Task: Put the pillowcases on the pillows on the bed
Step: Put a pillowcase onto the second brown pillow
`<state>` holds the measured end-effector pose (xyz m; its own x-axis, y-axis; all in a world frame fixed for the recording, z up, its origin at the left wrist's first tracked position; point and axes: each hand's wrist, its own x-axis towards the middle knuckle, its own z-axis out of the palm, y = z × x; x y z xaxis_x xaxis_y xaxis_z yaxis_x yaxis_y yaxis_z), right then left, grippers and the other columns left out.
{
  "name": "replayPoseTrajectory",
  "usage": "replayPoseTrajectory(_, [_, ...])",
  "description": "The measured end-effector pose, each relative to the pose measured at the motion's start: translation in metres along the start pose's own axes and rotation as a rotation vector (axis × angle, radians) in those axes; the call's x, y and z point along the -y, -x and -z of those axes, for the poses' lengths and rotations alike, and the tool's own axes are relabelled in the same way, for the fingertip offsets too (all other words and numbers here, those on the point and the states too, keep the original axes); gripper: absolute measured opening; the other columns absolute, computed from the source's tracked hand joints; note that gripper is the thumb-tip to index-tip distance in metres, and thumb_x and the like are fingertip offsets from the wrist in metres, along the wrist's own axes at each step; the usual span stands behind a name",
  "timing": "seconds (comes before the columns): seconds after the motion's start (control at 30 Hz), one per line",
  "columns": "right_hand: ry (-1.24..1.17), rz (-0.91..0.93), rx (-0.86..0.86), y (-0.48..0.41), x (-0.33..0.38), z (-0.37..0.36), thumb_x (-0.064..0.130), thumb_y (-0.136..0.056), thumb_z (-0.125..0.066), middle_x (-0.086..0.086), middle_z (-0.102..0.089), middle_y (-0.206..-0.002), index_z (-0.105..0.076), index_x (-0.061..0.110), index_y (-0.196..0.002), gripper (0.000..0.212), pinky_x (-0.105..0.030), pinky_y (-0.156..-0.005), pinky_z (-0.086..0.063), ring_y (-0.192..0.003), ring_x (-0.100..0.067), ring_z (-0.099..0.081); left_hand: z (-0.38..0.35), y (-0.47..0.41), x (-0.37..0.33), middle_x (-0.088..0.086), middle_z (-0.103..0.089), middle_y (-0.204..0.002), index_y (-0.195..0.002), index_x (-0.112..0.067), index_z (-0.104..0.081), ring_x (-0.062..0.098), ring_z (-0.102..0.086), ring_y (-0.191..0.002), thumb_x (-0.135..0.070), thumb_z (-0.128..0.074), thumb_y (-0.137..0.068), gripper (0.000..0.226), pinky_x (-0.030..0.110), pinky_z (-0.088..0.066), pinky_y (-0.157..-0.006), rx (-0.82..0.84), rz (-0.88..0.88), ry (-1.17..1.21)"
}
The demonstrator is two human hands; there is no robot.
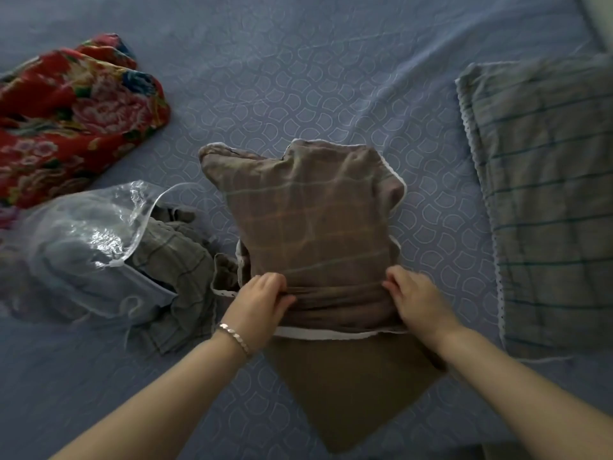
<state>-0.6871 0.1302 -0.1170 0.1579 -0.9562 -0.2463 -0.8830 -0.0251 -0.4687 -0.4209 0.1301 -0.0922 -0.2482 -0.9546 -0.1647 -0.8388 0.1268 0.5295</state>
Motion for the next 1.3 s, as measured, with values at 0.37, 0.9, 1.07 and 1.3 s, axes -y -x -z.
replayPoseTrajectory(0.37, [0.204, -0.024, -0.097, 0.054, 0.001, -0.022, 0.051, -0.065, -0.064, -0.018, -0.054, -0.11, -0.059, 0.011, -0.098, 0.052, -0.045, -0.086, -0.045, -0.105, -0.036, -0.049, -0.018, 0.043, 0.0, 0.006, -0.053, -0.07, -0.075, -0.007, -0.05, 0.018, -0.05, -0.066, -0.017, -0.041, -0.08, 0.015, 0.021, -0.035, -0.047, -0.14, 0.176, 0.08])
replayPoseTrajectory(0.9, [0.112, -0.081, -0.054, 0.06, -0.049, -0.01, -0.013, -0.061, -0.065, -0.007, -0.052, -0.084, -0.063, 0.009, -0.063, 0.022, -0.038, -0.061, -0.041, -0.074, -0.037, -0.059, -0.046, 0.082, -0.001, -0.005, -0.043, -0.098, -0.086, -0.034, -0.045, 0.021, -0.043, -0.095, -0.017, -0.069, -0.071, 0.033, 0.028, -0.04, -0.083, 0.229, 0.41, 0.191])
replayPoseTrajectory(1.07, [-0.336, -0.483, 0.201, 0.023, -0.037, -0.033, 0.027, -0.067, -0.048, 0.001, -0.058, -0.08, -0.049, 0.021, -0.055, 0.014, -0.04, -0.081, -0.037, -0.09, -0.023, -0.053, -0.052, 0.066, -0.011, 0.007, -0.025, -0.142, -0.142, -0.024, -0.02, 0.031, -0.036, -0.125, -0.017, -0.07, -0.057, 0.099, 0.041, -0.039, -0.102, 0.136, 1.007, 0.694])
replayPoseTrajectory(1.3, [-0.506, -0.562, 0.089, 0.013, -0.004, 0.001, -0.006, -0.088, -0.047, -0.023, -0.067, -0.091, -0.068, 0.001, -0.082, 0.023, -0.031, -0.067, -0.037, -0.091, -0.028, -0.059, -0.023, 0.026, -0.027, 0.012, -0.063, -0.102, -0.099, -0.016, -0.054, 0.022, -0.056, -0.091, -0.034, -0.065, -0.033, 0.07, 0.036, -0.046, -0.087, 0.01, 0.966, 0.932])
